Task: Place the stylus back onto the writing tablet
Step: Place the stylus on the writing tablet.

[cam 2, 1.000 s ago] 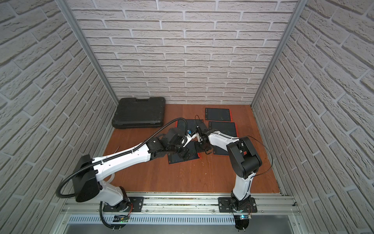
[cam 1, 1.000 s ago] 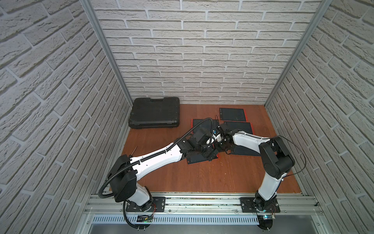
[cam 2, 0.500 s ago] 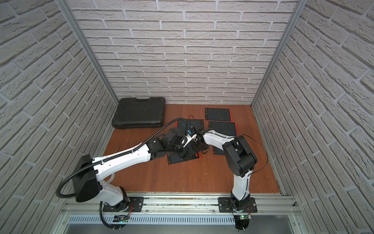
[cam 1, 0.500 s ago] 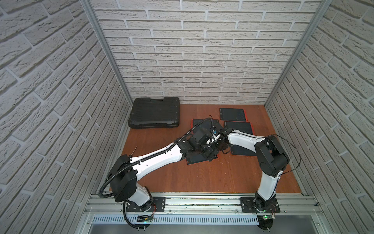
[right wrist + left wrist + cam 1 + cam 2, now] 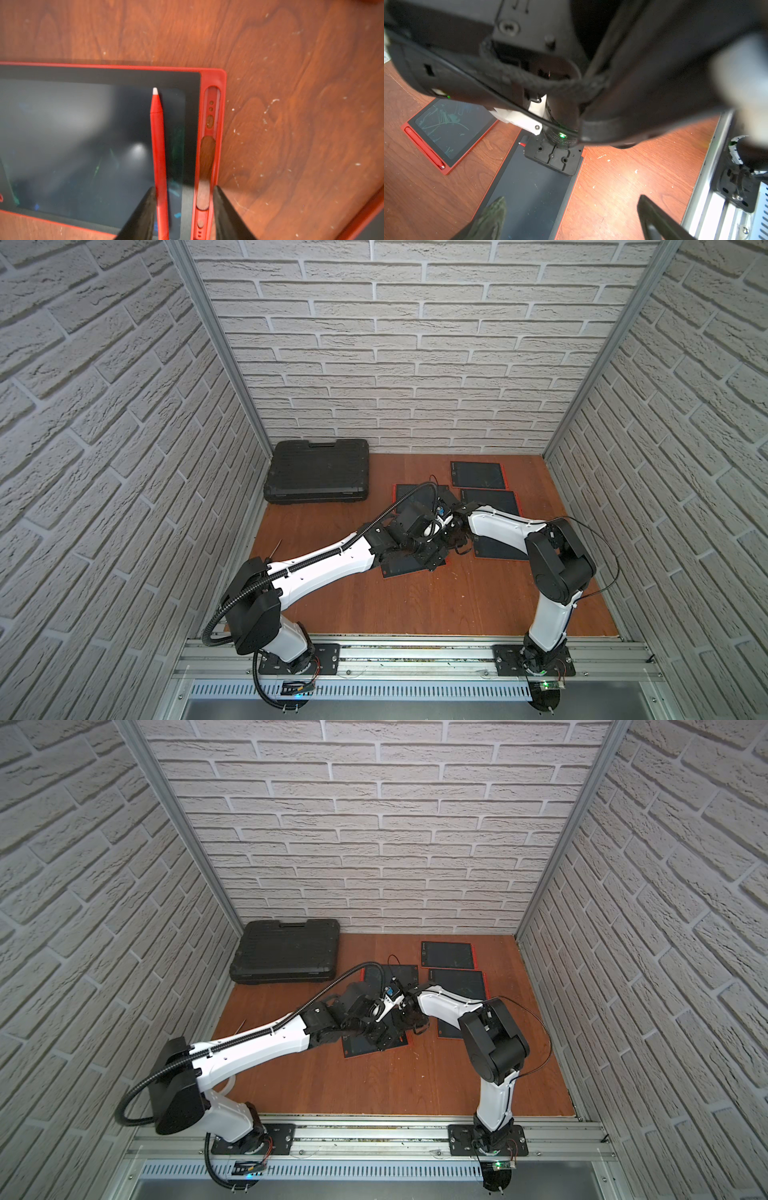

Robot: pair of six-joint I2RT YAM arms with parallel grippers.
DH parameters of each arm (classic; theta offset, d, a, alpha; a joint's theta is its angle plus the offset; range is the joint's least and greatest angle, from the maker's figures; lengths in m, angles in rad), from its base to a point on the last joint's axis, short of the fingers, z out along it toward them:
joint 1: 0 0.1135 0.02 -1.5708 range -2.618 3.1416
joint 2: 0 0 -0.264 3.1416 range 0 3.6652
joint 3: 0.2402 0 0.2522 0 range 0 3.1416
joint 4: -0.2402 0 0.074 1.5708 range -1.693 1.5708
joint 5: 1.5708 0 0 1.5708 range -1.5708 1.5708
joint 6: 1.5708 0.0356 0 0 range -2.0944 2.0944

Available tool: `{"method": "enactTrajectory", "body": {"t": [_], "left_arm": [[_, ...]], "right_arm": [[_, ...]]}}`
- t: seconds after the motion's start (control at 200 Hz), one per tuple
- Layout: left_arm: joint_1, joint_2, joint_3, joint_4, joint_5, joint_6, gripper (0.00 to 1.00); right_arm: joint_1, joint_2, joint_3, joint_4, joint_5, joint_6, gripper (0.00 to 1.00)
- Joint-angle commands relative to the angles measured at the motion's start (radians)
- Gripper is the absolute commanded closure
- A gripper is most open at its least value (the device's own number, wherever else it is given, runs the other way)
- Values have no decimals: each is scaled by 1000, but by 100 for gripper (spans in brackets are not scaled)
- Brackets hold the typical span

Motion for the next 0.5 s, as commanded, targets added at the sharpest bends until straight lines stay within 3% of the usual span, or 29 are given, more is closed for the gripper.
{"method": "enactTrajectory", "body": {"t": [0.0,0.08,0.255,0.495], "left_arm": [[-8,-3,31,-2,5,10,2],[-9,-5,32,0,7,10,2],[-9,-5,32,0,5,8,2],[-8,-22,21,10,-13,14,2]], "right_arm": [[-7,-69,-9,-12,-2,13,77],[-8,-79,-18,-11,-5,11,85],[-8,-79,-25,5,-31,11,91],[-7,-66,-31,41,-95,5,84]]}}
